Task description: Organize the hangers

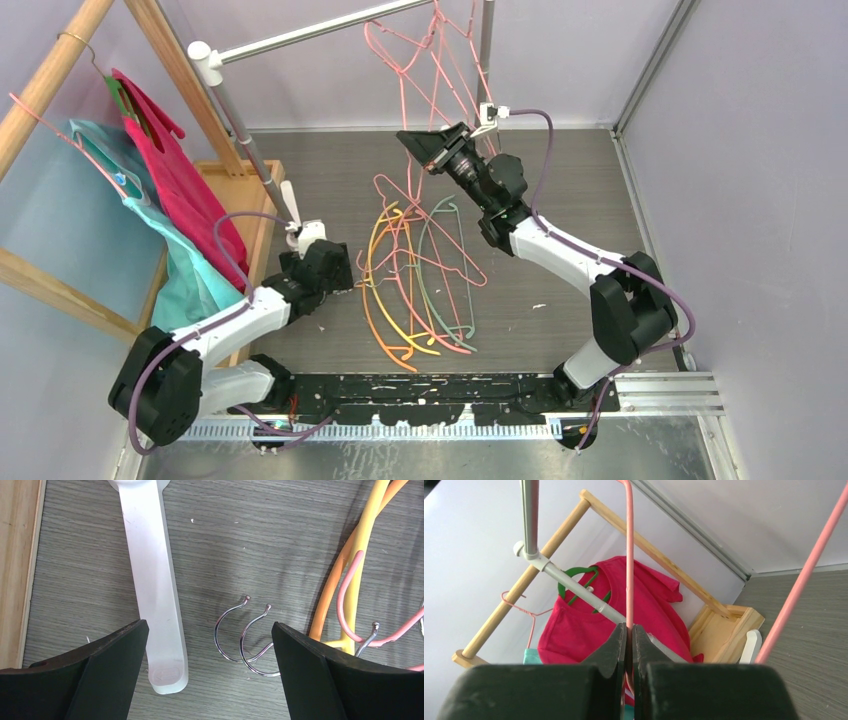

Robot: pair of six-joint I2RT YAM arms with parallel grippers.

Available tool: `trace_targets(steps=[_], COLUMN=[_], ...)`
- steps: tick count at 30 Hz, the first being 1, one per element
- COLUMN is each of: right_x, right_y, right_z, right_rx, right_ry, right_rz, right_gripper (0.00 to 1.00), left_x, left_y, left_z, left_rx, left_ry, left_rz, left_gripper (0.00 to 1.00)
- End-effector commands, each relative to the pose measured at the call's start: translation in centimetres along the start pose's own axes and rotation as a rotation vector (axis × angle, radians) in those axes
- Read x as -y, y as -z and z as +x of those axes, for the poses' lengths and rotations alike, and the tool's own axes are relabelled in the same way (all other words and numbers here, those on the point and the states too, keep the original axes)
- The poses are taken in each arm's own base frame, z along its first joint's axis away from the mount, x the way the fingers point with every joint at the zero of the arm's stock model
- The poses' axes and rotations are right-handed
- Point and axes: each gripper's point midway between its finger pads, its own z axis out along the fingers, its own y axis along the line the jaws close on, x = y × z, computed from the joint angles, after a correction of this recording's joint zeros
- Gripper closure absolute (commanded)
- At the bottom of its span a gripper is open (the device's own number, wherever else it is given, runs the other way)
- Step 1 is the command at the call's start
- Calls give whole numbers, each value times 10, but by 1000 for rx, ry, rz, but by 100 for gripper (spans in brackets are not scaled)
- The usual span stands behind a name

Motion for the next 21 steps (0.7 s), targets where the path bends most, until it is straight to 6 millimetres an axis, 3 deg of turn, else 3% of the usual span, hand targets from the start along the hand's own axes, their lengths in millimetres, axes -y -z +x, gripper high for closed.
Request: trace_targets(steps=[1, 11, 21], right_x=[-36, -41, -71], right_y=[1, 8, 43], right_z=[-4, 44, 75], right_rx=[-24, -205, -311], right_ry=[5, -15, -26], right_rz=[-112, -148, -203], right_gripper=[99, 99, 99], left_x=[12, 11, 10], left_y=[1, 1, -4], left_z=[-26, -24, -15], left_rx=[63, 62, 41], left_ry=[56, 59, 58], left_rz=[29, 24, 15], left_gripper=[2, 2, 2])
